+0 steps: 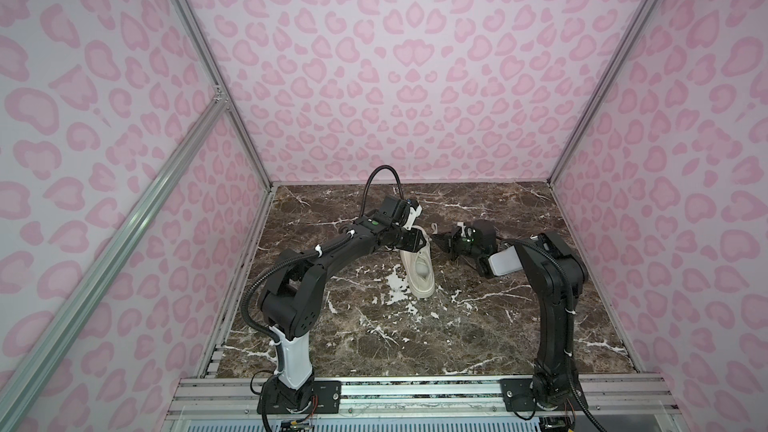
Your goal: Tie the shoes
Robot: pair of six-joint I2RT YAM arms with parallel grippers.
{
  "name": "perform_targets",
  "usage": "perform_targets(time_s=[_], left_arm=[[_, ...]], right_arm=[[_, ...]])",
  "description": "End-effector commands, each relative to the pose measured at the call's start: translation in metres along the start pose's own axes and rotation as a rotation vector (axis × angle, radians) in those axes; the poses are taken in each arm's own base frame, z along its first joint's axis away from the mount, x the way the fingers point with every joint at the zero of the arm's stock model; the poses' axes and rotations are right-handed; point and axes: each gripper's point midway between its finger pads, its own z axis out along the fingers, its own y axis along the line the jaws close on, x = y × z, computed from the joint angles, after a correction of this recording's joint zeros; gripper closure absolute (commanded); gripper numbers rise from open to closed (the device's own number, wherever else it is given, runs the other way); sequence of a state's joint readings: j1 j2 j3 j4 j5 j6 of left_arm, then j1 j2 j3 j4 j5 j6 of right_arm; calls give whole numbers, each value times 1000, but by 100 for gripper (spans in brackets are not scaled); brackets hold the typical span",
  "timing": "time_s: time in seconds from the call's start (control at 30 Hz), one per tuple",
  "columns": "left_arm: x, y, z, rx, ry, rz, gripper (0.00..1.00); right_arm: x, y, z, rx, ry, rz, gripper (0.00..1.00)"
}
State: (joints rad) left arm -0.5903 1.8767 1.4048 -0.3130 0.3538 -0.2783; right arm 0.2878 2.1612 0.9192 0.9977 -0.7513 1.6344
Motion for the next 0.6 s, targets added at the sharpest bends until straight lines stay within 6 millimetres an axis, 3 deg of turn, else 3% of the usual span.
perform_targets(time_s=[0.0,0.57], left_arm=[[-6,-5,-4,20,-26,6,61],[-2,-3,-4,15,-18,4,61]], right_arm=[[5,41,-5,-214,23,39,97],[23,21,-13,-266,55,142,97]])
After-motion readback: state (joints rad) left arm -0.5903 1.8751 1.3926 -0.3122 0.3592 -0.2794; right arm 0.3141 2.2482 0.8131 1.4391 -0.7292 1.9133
